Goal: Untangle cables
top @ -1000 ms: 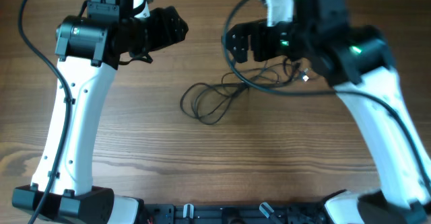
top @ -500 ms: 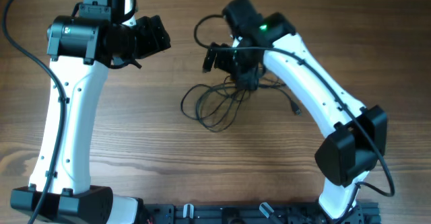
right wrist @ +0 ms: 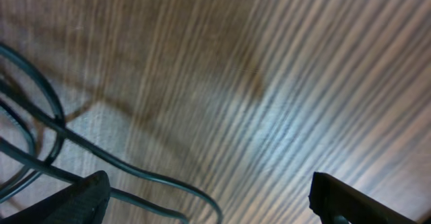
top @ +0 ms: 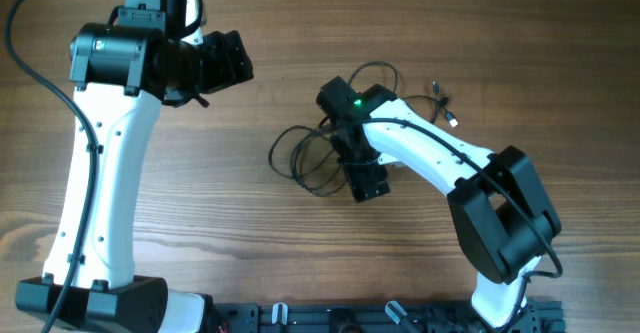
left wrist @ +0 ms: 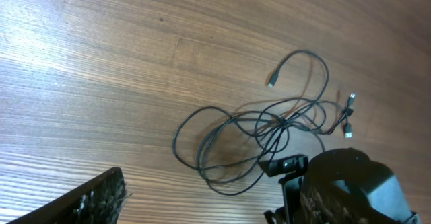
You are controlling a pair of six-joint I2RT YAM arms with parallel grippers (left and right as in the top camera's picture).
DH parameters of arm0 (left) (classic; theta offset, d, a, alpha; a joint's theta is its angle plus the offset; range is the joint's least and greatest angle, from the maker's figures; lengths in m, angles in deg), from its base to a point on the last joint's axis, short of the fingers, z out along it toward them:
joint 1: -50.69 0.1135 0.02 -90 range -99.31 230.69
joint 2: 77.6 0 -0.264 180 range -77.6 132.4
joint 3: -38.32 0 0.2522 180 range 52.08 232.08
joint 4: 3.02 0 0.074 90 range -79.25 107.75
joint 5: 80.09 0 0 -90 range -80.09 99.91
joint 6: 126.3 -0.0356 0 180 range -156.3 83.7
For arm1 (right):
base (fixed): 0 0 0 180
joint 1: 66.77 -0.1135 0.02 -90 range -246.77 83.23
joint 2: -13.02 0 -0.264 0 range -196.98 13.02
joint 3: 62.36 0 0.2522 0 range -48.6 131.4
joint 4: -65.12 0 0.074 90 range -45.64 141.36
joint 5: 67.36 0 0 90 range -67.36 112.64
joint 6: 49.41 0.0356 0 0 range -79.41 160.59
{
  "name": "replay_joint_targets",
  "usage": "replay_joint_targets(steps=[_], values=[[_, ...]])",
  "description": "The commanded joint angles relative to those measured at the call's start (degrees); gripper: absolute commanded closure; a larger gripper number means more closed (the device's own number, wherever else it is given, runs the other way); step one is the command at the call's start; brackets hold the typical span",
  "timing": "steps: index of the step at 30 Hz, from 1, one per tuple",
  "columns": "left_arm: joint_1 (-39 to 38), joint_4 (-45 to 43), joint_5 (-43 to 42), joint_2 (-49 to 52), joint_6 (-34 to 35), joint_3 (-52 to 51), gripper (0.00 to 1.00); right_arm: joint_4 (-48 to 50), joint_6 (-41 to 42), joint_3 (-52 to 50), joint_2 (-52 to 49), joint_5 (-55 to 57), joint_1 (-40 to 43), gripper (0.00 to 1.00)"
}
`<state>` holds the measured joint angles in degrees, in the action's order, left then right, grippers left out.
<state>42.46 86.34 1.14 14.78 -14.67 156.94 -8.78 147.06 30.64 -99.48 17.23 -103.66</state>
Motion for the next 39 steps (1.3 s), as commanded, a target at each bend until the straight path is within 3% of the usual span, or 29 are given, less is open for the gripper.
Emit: replay_joint_targets(steps=[1,9,10,13,14,15,16,19,22,29,34,36,39], values=[[0.3,0.6,1.0,0.4,-1.9,0.2,0.16,0.6,1.5,-0.8,-0.3,2.8,-0.4,0.02],[0.3,1.3,1.0,0.4,-1.9,0.2,0.15,10.7,-3.4,-7.3,-0.5,4.2,-0.6,0.05],[0.3,1.3,1.0,0.4,-1.9,0.2,0.15,13.6,-6.4,-8.6,-0.5,4.2,-0.6,0.12],[0.3,1.4,1.0,0.4,-1.9,0.2,0.15,23.2,-19.2,-11.7,-0.5,4.3,-0.7,0.17],[0.3,1.4,1.0,0.4,-1.9,0.2,0.15,25.4,-22.8,-12.3,-0.5,4.4,-0.7,0.23],[0.3,1.5,1.0,0.4,-1.9,0.2,0.15,27.7,-26.4,-13.0,-0.5,4.1,-0.7,0.71],[0.3,1.6,1.0,0.4,-1.9,0.2,0.15,29.0,-29.0,-13.3,-0.5,3.9,-0.7,0.96],[0.3,1.9,1.0,0.4,-1.9,0.2,0.14,35.1,-45.1,-12.7,1.1,0.9,-0.7,0.96],[0.3,1.9,1.5,0.4,-2.0,0.2,0.14,35.2,-52.2,-10.7,6.6,1.1,-0.7,0.96],[0.3,1.6,4.0,0.4,-1.9,0.2,0.12,36.7,-72.2,-1.4,36.1,4.6,-0.7,0.96],[0.3,1.2,3.3,0.4,-1.9,0.2,0.1,48.7,-88.0,0.3,46.8,6.3,-0.7,0.95],[0.3,1.0,0.6,0.4,-1.9,0.2,0.08,51.8,-90.7,0.3,48.1,10.2,-0.7,0.96],[0.3,-1.0,-11.4,0.4,-2.8,0.2,0.06,52.6,-93.5,0.3,48.2,13.4,-0.7,0.96]])
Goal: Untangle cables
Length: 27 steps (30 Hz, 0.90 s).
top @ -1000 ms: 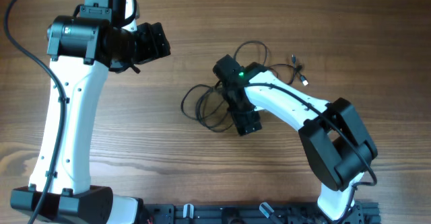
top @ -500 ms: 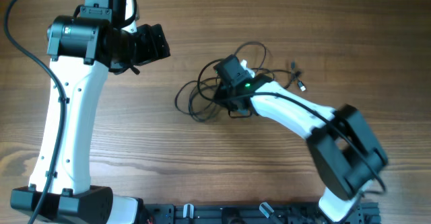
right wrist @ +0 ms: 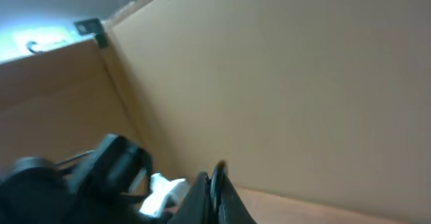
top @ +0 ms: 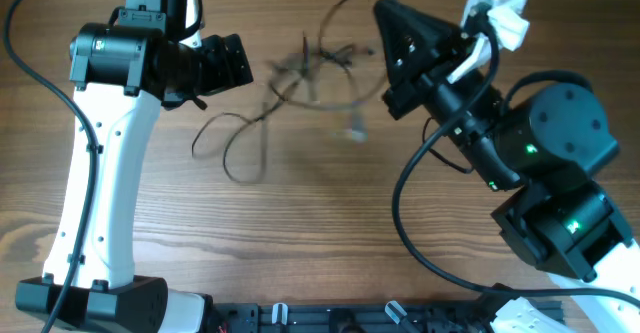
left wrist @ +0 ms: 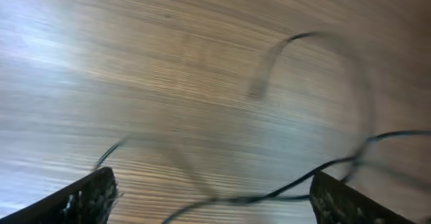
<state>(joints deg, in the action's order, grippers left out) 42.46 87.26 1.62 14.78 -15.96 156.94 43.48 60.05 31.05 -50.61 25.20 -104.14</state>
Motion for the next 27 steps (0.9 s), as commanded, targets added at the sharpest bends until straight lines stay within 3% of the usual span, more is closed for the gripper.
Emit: replay_joint_targets(steps=[1,4,6,12,22,27], values=[[0.3,-3.1,-17.1,0.4,-3.0,0.2,0.06,0.0,-6.9,-0.2,-0.6,5.7,-0.2,0.96],[0.2,-9.7,-32.8,0.4,-3.7,0.2,0.15,-1.0,-7.4,-0.2,-0.6,5.7,-0.2,0.96],[0.0,-12.0,-35.4,0.4,-3.3,0.2,0.2,-1.2,-7.4,-0.2,-0.4,6.0,-0.2,0.96],[-5.8,-11.6,-35.3,1.6,-3.4,0.1,0.2,0.7,-7.5,-0.2,1.5,14.3,0.0,0.96],[-16.3,-16.8,-25.6,12.1,-3.4,0.1,0.26,0.8,-9.0,-0.2,5.4,14.4,0.7,0.96],[-18.3,-19.5,-28.2,15.3,-1.7,0.2,0.27,-1.5,-9.5,-0.2,7.0,14.6,0.7,0.96]])
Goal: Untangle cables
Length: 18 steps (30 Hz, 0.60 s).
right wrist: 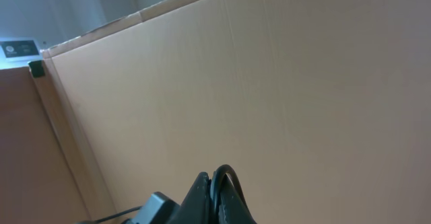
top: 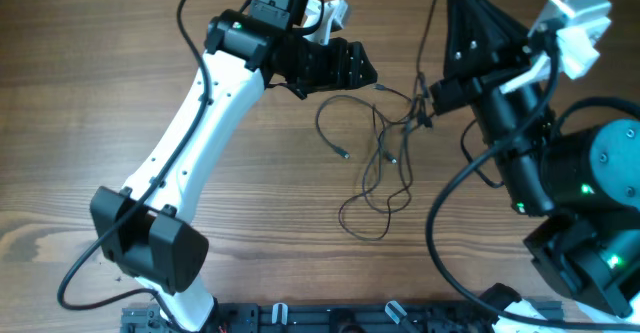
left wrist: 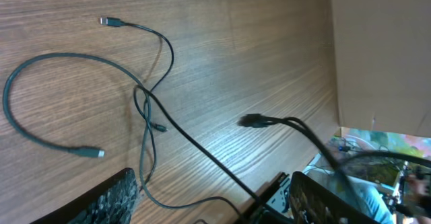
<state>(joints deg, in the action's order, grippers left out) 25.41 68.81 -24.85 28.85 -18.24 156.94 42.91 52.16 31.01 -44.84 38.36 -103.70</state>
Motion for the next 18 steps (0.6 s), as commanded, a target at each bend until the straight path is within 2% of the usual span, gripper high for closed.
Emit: replay_joint_targets(steps=[1,3,6,18], values=[[-1.3,-1.5,-4.4,1.2,0.6,0.2,0.28,-1.7,-1.6,-0.1,1.2,2.4,0.3,0.96],[-1.0,-2.7,-10.7,0.8,0.9,0.2,0.28,-2.8,-1.6,-0.1,0.9,3.9,0.3,0.96],[-0.9,-5.4,-17.3,0.8,5.2,0.2,0.28,-3.1,-1.5,-0.1,0.9,4.0,0.3,0.96],[-5.7,-8.2,-10.7,2.7,6.6,0.2,0.25,-3.0,-1.1,-0.1,2.4,3.8,0.2,0.96]])
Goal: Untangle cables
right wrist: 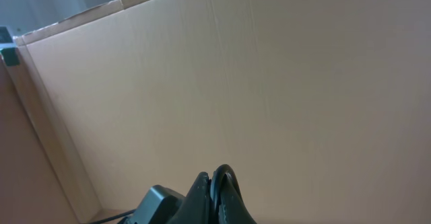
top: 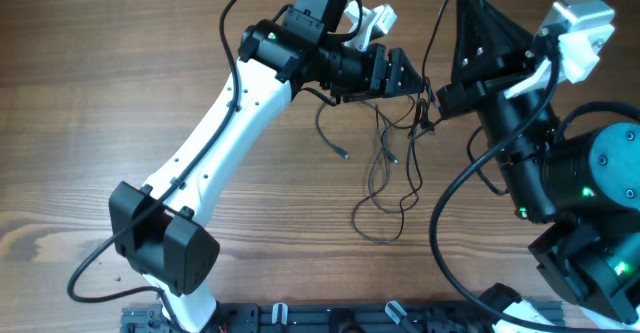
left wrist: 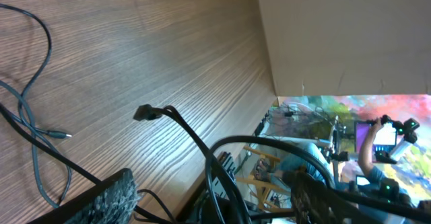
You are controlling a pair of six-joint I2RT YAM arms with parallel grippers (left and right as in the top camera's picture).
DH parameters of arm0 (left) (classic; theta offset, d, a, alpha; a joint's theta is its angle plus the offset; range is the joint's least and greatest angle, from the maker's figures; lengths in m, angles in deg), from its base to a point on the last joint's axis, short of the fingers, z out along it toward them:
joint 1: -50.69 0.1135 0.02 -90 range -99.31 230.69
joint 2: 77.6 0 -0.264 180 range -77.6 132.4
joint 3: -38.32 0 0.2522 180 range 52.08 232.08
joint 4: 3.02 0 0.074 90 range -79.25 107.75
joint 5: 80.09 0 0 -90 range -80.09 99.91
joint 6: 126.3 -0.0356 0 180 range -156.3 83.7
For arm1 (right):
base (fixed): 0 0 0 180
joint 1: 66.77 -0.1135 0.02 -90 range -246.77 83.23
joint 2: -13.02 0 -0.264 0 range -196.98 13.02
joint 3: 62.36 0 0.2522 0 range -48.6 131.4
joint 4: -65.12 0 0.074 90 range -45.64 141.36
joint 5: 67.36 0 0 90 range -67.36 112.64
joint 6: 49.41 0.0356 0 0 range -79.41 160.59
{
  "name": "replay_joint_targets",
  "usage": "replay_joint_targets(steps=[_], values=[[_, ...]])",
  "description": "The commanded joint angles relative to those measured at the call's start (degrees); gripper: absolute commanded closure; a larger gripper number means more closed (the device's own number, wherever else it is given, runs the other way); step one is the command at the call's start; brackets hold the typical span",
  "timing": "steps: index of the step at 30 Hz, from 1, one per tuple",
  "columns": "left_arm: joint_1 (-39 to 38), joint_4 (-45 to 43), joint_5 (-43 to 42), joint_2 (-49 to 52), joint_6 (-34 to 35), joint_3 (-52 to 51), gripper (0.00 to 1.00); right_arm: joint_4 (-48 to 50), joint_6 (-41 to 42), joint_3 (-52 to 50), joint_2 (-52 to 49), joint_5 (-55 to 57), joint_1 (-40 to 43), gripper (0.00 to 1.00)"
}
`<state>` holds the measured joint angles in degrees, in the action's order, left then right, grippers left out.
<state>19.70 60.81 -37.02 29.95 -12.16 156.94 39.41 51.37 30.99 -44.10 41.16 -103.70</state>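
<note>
A bundle of thin dark cables (top: 384, 169) hangs from my right gripper, which is raised high and shut on a black loop (right wrist: 224, 173). The strands meet in a knot (top: 426, 113), then trail down to a loop on the table (top: 378, 228); one plug end (top: 343, 155) lies to the left. My left gripper (top: 408, 77) reaches across from the left, level with the hanging strands. It is open, its pads (left wrist: 111, 198) wide apart, and several black strands (left wrist: 215, 177) cross the gap between them.
A cardboard wall (right wrist: 283, 76) stands behind the table and also shows as a cardboard panel (left wrist: 337, 35) in the left wrist view. A black rail (top: 350, 318) runs along the front edge. The right arm's body (top: 560, 173) fills the right side.
My left gripper has moved right, up to the hanging strands, and cables now cross between its open fingers. The right gripper has stayed raised and shut. The loop on the table has shifted slightly.
First my right gripper was low and open at the tangle on the table, with the left arm off at the far left. Then the right gripper was raised and shut on a cable, the tangle swinging. Later the left arm reached the middle, and now it is at the strands.
</note>
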Motion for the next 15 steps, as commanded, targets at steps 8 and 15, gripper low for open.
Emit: replay_joint_targets(steps=[8,15], values=[[-3.2,-7.5,0.4,4.9,5.0,0.2,0.23,-1.0,-0.3,-0.1,3.5,-0.2,0.2,0.96],[-6.3,-17.7,-8.9,6.1,11.3,0.2,0.24,-2.0,-0.3,-0.1,3.5,-0.1,0.2,0.96]])
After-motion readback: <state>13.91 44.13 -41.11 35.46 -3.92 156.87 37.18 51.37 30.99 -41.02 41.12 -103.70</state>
